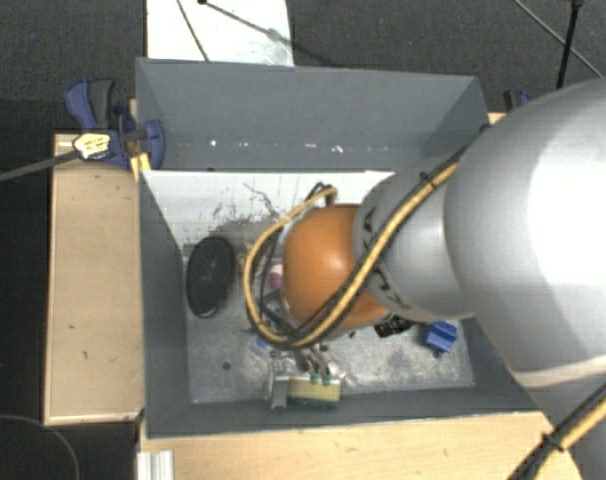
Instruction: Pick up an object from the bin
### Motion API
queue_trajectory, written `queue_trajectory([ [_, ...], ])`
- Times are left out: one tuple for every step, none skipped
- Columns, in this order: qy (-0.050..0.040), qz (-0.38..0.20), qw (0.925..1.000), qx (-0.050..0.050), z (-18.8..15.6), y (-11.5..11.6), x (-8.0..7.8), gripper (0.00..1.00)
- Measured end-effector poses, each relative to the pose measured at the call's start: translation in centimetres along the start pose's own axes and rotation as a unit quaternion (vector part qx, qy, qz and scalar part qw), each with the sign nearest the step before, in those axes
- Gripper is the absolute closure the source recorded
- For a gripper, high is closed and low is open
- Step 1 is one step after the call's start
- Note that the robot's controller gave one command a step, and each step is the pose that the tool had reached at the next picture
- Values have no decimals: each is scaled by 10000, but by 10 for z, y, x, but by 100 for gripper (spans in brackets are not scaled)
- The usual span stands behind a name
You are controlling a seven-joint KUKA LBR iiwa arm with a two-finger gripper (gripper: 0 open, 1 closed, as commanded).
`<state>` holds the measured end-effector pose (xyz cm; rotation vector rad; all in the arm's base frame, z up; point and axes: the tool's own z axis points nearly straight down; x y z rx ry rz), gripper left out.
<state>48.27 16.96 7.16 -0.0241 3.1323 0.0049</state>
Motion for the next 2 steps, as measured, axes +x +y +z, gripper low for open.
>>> queue_trajectory([
  [11, 37, 10000, -4, 0, 0, 0, 100],
  [-3, -137, 9999, -1, -154, -8, -7, 100],
])
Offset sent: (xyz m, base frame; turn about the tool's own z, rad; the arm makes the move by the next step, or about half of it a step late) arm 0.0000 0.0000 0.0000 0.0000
